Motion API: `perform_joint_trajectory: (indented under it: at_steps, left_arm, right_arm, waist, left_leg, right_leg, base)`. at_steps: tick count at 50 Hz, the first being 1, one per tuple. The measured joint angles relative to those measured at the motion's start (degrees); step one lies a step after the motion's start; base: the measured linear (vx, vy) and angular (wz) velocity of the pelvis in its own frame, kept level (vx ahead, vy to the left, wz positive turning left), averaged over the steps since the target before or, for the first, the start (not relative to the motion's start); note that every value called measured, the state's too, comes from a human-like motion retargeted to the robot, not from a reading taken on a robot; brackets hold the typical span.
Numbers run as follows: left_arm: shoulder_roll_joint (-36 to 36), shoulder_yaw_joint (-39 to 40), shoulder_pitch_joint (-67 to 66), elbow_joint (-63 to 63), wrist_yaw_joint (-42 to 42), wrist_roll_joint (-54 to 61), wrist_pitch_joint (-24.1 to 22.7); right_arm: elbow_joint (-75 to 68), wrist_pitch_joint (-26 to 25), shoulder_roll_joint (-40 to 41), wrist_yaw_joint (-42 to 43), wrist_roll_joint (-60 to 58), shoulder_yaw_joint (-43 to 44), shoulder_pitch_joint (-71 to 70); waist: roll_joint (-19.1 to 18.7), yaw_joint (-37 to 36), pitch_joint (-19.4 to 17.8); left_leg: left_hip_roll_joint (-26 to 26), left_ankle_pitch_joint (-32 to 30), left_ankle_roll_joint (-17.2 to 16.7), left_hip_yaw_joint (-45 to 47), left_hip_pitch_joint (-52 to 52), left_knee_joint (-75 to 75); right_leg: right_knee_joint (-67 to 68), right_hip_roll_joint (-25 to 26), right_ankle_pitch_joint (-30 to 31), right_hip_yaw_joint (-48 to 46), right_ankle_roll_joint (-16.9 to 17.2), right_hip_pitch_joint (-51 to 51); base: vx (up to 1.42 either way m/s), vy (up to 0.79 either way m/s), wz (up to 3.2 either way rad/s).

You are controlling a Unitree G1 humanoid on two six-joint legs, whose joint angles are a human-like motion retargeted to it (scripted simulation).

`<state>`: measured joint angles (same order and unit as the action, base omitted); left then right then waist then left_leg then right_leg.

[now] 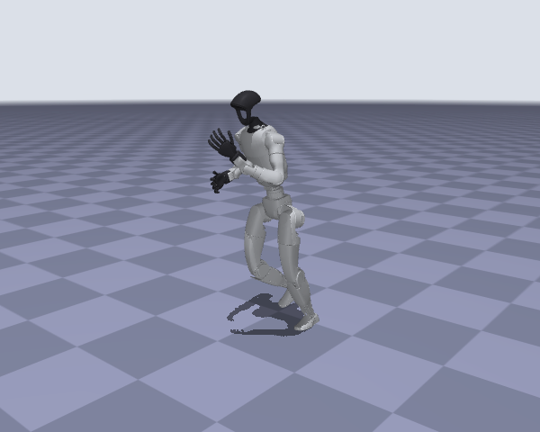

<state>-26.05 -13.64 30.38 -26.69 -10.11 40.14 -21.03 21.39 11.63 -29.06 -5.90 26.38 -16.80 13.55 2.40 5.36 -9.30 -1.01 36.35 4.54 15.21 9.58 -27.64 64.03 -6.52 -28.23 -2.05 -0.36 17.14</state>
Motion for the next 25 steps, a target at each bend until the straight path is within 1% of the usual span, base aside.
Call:
perform_joint_trajectory:
  at_steps: [1,2,3,4,5,7,8,9,10,12,13,15,16,17,18,19,20,22,23,25]
  left_arm:
    - [-0.2,1.5,2.0,-0.5,-1.3,-4.6,-0.9]
    - [0.8,2.4,3.0,-1.7,-1.8,-3.8,-2.4]
    - [4.4,2.0,2.0,-4.7,-0.6,7.8,-5.2]
    - [6.4,2.6,0.2,-6.1,3.1,15.2,-5.4]
    - [7.8,3.8,-1.9,-6.8,8.2,20.5,-4.1]
    - [8.6,5.0,-7.1,-7.1,11.1,21.7,-3.5]
    - [8.4,5.7,-9.9,-6.7,11.3,19.0,-2.5]
    - [7.3,6.6,-12.7,-6.1,9.1,10.4,-1.6]
    - [5.8,7.7,-15.5,-5.4,5.7,-1.0,-0.6]
    - [4.6,8.0,-21.5,-2.6,5.0,-9.4,2.1]
    - [4.6,7.3,-24.4,-0.3,5.6,-9.5,3.3]
    - [4.7,4.5,-29.8,6.1,3.8,-9.8,5.1]
    - [4.7,2.7,-32.5,8.7,1.6,-7.1,4.2]
    - [4.6,1.3,-35.6,10.3,1.1,-3.1,4.2]
    - [3.9,0.8,-39.4,9.9,3.9,3.3,5.7]
    - [2.3,2.1,-43.8,7.9,3.5,5.7,4.9]
    - [0.3,4.4,-48.6,5.2,1.5,6.1,3.1]
    - [-2.3,9.6,-56.2,-0.4,2.4,13.1,3.3]
    - [-2.8,12.4,-59.2,-2.2,2.9,16.4,3.3]
    - [-2.2,16.6,-62.9,-3.6,4.4,20.6,3.2]
  right_arm:
    - [2.9,0.7,-3.2,-1.6,1.8,2.3,2.4]
    - [5.5,1.3,-6.0,-2.8,3.8,4.2,4.5]
    - [7.4,1.7,-8.3,-3.0,5.8,5.4,6.3]
    - [8.4,1.6,-9.8,-4.0,7.1,6.5,7.8]
    - [9.1,1.3,-11.0,-5.3,8.0,7.5,9.3]
    - [8.8,1.0,-12.1,-5.3,7.1,8.8,10.8]
    - [8.3,0.6,-12.0,-5.1,5.4,9.2,10.8]
    - [7.5,0.6,-11.9,-4.2,2.6,9.2,9.9]
    - [6.5,0.7,-11.8,-3.0,-0.9,8.9,8.5]
    - [3.5,0.6,-10.4,-0.6,-6.2,6.9,4.4]
    - [1.1,0.4,-9.4,0.8,-7.6,4.9,1.5]
    - [-4.5,0.3,-7.6,4.7,-10.1,0.0,-6.0]
    - [-6.2,0.6,-7.3,6.9,-12.3,-2.2,-11.0]
    - [-7.0,0.7,-7.1,8.1,-14.0,-4.0,-16.0]
    - [-6.2,0.3,-6.8,7.6,-14.7,-5.1,-20.9]
    - [-4.0,0.6,-6.3,8.3,-14.0,-5.5,-24.3]
    - [-1.0,1.1,-5.6,9.5,-12.8,-5.5,-27.0]
    - [6.0,1.9,-2.7,10.9,-7.2,-5.1,-27.9]
    - [9.3,2.4,-1.4,11.4,-5.3,-4.9,-27.0]
    - [14.0,3.1,0.7,10.8,-2.2,-4.7,-24.8]
  waist:
    - [-2.6,3.6,1.1]
    - [-5.1,7.0,2.1]
    - [-7.5,10.0,2.7]
    - [-8.9,12.4,3.4]
    - [-9.7,14.4,4.0]
    - [-9.1,15.9,3.9]
    - [-8.6,16.3,3.2]
    - [-8.0,16.1,1.7]
    - [-7.2,15.5,-0.1]
    - [-5.2,12.6,-3.2]
    - [-4.4,10.6,-4.3]
    - [-4.4,6.7,-5.2]
    - [-5.2,5.0,-4.6]
    - [-6.0,3.4,-3.7]
    - [-6.5,1.9,-2.3]
    - [-6.2,-0.2,-1.0]
    - [-5.5,-2.5,0.2]
    - [-2.6,-8.0,3.2]
    - [-0.8,-11.3,4.4]
    - [1.9,-16.8,6.3]
  left_leg:
    - [-0.8,-2.3,-1.3,-1.5,-1.6,2.6]
    - [-1.5,-5.0,-2.5,-2.9,-3.4,5.2]
    - [-2.2,-8.5,-3.5,-4.2,-5.3,8.1]
    - [-2.1,-12.6,-4.5,-5.1,-7.5,10.8]
    - [-1.7,-16.9,-5.4,-6.0,-9.9,13.5]
    - [0.2,-25.0,-7.8,-6.9,-16.1,17.7]
    - [0.9,-28.5,-7.7,-8.5,-19.8,20.6]
    - [1.6,-31.1,-7.2,-9.7,-23.5,22.0]
    - [2.2,-33.3,-6.4,-10.8,-27.2,22.6]
    - [4.1,-32.6,-2.9,-10.6,-28.9,14.5]
    - [4.6,-30.4,-1.2,-8.9,-27.2,6.6]
    - [2.5,-23.6,1.5,-4.5,-19.3,-13.2]
    - [0.2,-19.8,2.5,-3.2,-13.6,-22.2]
    - [-1.8,-16.4,3.3,-2.3,-8.0,-30.1]
    - [-3.4,-13.6,4.0,-1.9,-2.4,-35.5]
    - [-4.1,-11.8,3.9,-1.2,1.7,-37.9]
    - [-4.3,-10.4,3.3,-0.2,5.2,-38.8]
    - [-1.8,-8.9,5.2,0.7,10.7,-32.1]
    - [-0.7,-9.3,5.1,2.5,11.6,-25.7]
    - [0.5,-11.3,3.6,7.3,11.2,-9.1]
  right_leg:
    - [-5.5,-0.3,-0.5,-4.5,-0.7,0.9]
    - [-12.1,-0.2,-0.3,-8.5,-1.1,1.4]
    - [-20.8,0.6,1.2,-11.3,-0.7,1.2]
    - [-30.5,1.5,3.4,-12.4,0.4,0.5]
    - [-40.6,2.3,6.0,-12.7,1.8,-0.3]
    - [-54.5,2.5,9.5,-10.6,5.3,-1.4]
    - [-58.4,2.6,11.0,-10.5,6.7,-1.9]
    - [-60.4,2.5,12.6,-10.6,7.9,-2.9]
    - [-61.4,2.4,14.3,-11.0,9.0,-4.2]
    - [-58.5,0.9,15.1,-10.3,8.7,-7.0]
    - [-55.8,-0.1,13.2,-8.9,7.5,-8.1]
    - [-47.9,-0.7,6.0,-5.9,4.3,-7.8]
    - [-44.0,-0.3,2.6,-5.4,3.1,-6.5]
    - [-40.9,0.0,-0.2,-5.0,2.2,-5.4]
    - [-39.5,0.3,-1.9,-5.2,1.9,-4.9]
    - [-39.6,0.2,-2.3,-5.0,2.3,-5.6]
    - [-40.6,-0.1,-2.2,-4.6,3.0,-7.0]
    - [-45.3,-1.2,2.7,-3.5,5.2,-10.0]
    - [-47.7,-2.0,6.3,-2.4,6.3,-11.8]
    - [-52.4,-2.9,15.0,-0.1,8.0,-15.6]
  base:
    - [1.1,0.15,1.14]
    - [1.15,0.08,1.2]
    - [1.17,0.02,1.04]
    - [1.2,-0.05,0.88]
    - [1.23,-0.1,0.5]
    - [1.26,-0.15,0.03]
    - [1.24,-0.16,-0.32]
    - [1.23,-0.15,-0.6]
    - [1.19,-0.11,-0.93]
    - [1.14,-0.06,-1.16]
    - [1.08,-0.01,-1.17]
    - [1.03,0.02,-0.91]
    - [1.02,0.04,-0.5]
    - [1.04,0.05,-0.21]
    - [1.1,0.05,-0.21]
    - [1.16,0.05,-0.31]
    - [1.2,0.05,-0.41]
    - [1.23,0.06,-0.55]
    - [1.27,0.12,-0.79]
    - [1.3,0.21,-0.81]
